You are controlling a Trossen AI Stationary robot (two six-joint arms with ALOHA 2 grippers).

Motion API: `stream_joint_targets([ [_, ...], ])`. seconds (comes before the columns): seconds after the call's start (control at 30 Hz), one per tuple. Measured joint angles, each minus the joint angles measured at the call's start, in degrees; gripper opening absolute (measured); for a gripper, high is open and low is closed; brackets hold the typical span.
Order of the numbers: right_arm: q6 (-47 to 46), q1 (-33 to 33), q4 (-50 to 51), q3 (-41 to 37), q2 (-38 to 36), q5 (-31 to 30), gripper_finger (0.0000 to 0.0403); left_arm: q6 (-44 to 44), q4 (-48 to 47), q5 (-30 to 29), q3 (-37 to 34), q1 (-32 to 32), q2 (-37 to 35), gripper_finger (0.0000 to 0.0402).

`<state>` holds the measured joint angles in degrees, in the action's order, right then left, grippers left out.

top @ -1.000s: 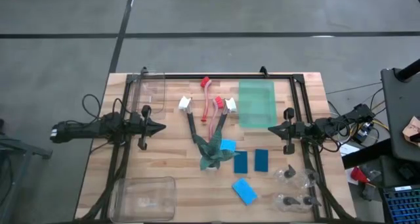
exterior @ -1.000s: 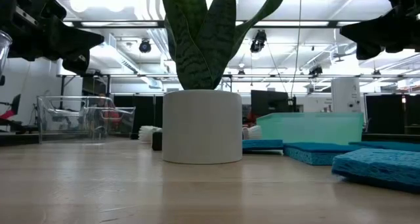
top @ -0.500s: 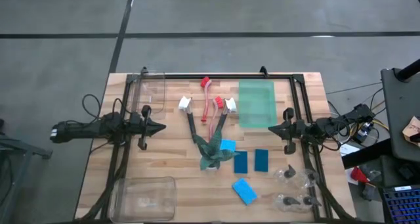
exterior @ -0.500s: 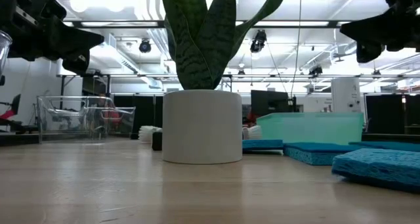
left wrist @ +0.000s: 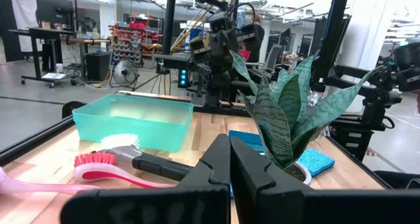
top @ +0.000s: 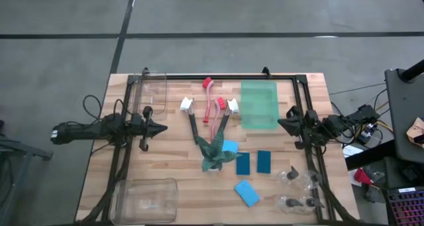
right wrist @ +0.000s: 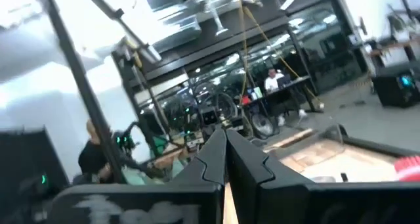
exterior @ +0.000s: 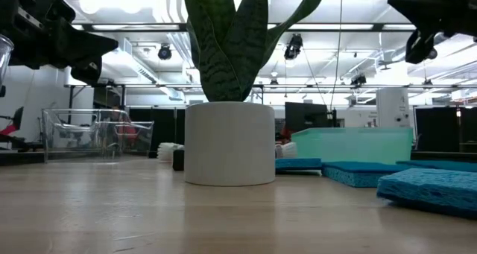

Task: Pick & Place Kitchen Sink Supplies
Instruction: Put the soap dispenser into the green bin

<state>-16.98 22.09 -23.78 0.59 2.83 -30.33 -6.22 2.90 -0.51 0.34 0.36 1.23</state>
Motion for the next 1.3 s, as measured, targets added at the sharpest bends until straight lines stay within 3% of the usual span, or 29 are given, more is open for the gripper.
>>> stream_joint_targets([
  [0.17,-4.0,-0.1,-0.7,0.0,2.9,-1.4,0.0058,0.0,0.0,0.0,0.0,0.0,0.0,0.0],
  [0.37,-8.8,0.0,0.7,3.8,8.8,-1.4,0.0154,0.0,0.0,0.0,0.0,0.0,0.0,0.0],
  [0.53,-12.8,0.0,10.4,13.2,16.8,-1.4,0.0234,0.0,0.0,0.0,0.0,0.0,0.0,0.0],
  [0.63,-16.7,0.0,21.6,21.3,21.8,-1.6,0.0264,0.0,0.0,0.0,0.0,0.0,0.0,0.0],
  [0.8,-28.1,0.0,42.1,34.9,30.5,-0.9,0.0278,0.0,0.0,0.0,0.0,0.0,0.0,0.0],
  [1.0,-43.3,0.2,61.7,50.0,41.2,8.1,0.0271,0.0,0.0,0.0,0.0,0.0,0.0,0.0],
  [1.3,-57.4,2.1,89.9,74.5,60.6,19.5,0.0259,0.0,0.0,0.0,0.0,0.0,0.0,0.0],
])
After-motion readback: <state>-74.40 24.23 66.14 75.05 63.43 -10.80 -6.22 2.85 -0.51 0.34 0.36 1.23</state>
